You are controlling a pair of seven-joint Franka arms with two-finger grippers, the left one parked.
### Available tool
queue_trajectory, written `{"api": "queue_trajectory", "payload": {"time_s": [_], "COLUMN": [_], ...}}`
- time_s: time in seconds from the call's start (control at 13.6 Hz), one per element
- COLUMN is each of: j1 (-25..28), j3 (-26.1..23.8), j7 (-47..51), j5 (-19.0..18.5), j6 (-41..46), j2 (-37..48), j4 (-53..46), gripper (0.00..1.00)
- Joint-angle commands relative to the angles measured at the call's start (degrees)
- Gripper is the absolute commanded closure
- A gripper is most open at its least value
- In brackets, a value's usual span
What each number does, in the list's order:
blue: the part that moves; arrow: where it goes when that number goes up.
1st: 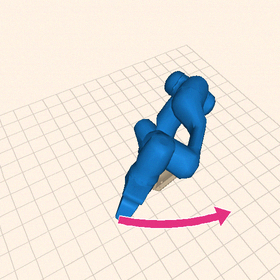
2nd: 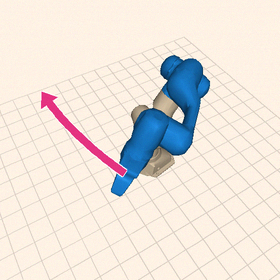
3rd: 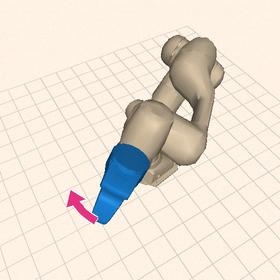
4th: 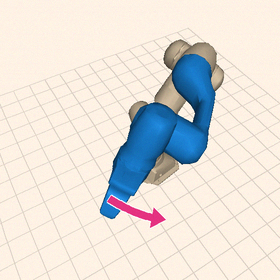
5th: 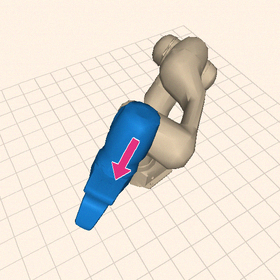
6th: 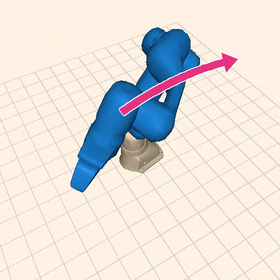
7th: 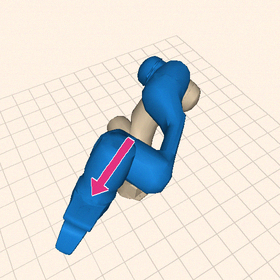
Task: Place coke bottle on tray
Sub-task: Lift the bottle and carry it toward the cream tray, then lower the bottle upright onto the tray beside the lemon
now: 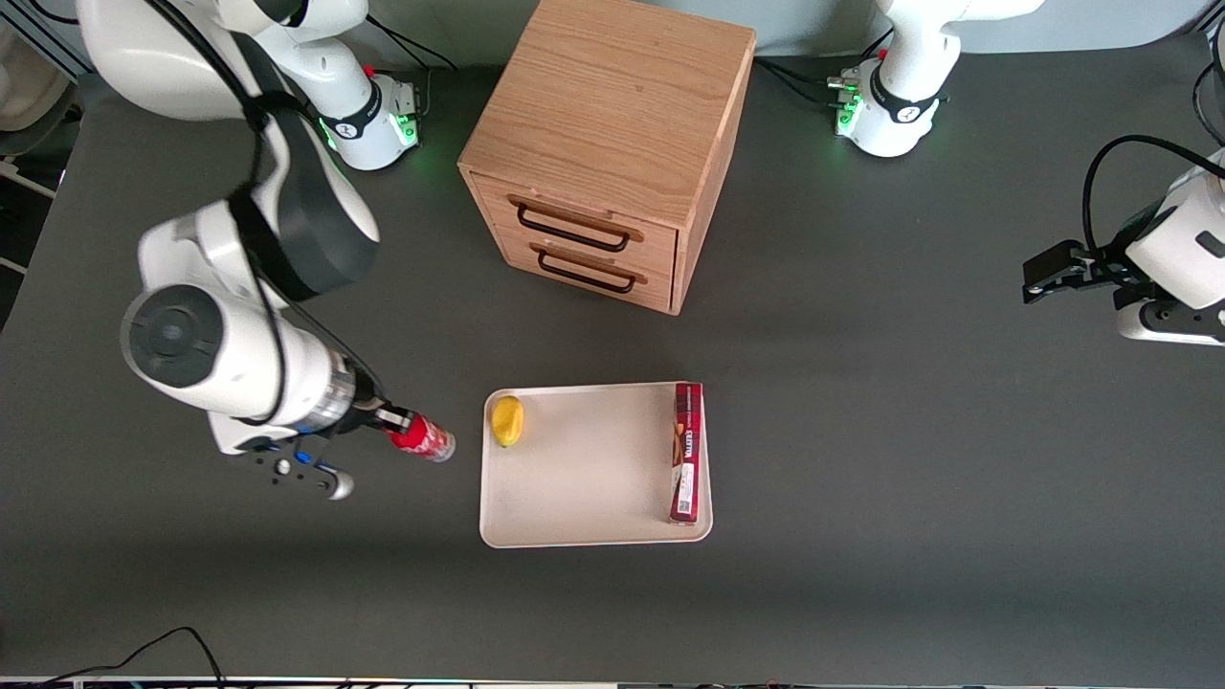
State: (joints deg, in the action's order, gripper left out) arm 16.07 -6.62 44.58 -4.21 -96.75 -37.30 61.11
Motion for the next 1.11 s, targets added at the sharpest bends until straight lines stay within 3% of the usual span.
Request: {"api": "queue_trajectory", "payload": {"time_s": [0.0,0.44,1.03], "j1": [6.15,8.01,9.5], "j3": [5.99,6.09,6.53], "j7": [4.81,9.83,10.88], "j5": [-1.07,-0.98,-1.07], "j6": [-5.26,-15.99,-20.23], "j2": [-4.78,-10.06,-13.23], "j4": [-4.07,-4.07,-4.07], "gripper": [1.0,1.0,1.0]}}
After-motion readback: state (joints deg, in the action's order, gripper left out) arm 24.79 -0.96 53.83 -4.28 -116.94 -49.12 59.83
